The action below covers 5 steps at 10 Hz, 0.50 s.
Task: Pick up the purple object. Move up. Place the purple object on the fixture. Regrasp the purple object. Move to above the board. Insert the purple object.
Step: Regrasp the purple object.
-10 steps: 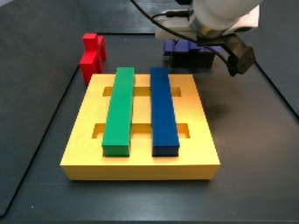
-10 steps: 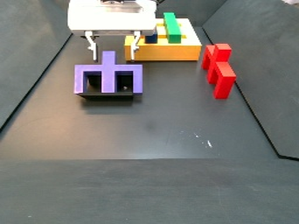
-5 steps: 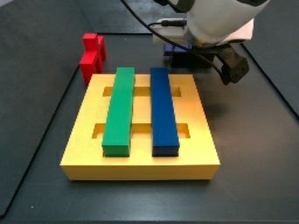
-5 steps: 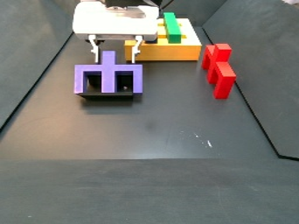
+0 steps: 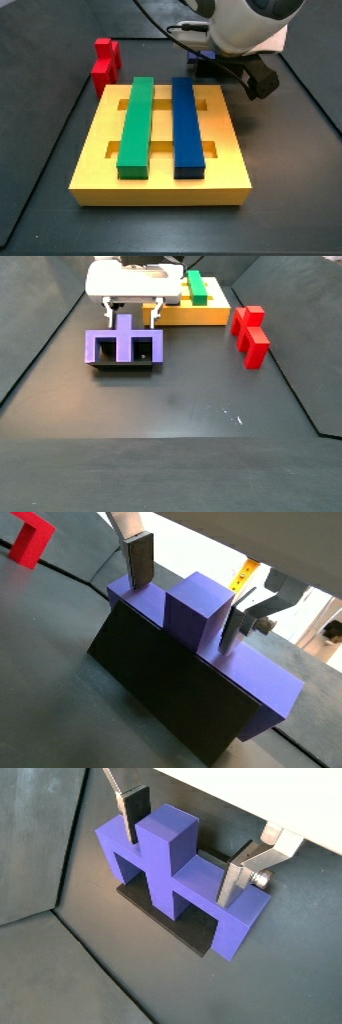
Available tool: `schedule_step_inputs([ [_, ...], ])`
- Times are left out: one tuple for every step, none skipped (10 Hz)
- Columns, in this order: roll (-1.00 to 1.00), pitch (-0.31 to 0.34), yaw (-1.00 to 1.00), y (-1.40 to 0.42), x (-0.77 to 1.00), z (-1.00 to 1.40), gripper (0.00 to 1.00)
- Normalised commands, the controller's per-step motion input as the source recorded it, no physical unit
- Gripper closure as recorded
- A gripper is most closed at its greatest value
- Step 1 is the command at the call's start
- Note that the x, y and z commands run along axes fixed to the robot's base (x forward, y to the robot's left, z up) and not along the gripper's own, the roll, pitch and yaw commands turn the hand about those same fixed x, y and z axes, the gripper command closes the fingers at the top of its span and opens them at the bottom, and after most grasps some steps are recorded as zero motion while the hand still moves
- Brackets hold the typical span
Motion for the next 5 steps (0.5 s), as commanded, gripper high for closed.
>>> schedule_step_inputs([
  [0.07, 0.0, -0.04, 0.0, 0.0, -0.08, 0.0],
  [0.07, 0.029, 0.0, 0.0, 0.0, 0.0, 0.0],
  [0.06, 0.143, 0.0, 0.0, 0.1, 0.0, 0.0],
  [0.03, 0.134, 0.0, 0.0, 0.09, 0.02, 0.0],
  [0.03, 0.074, 0.0, 0.0, 0.02, 0.0, 0.0],
])
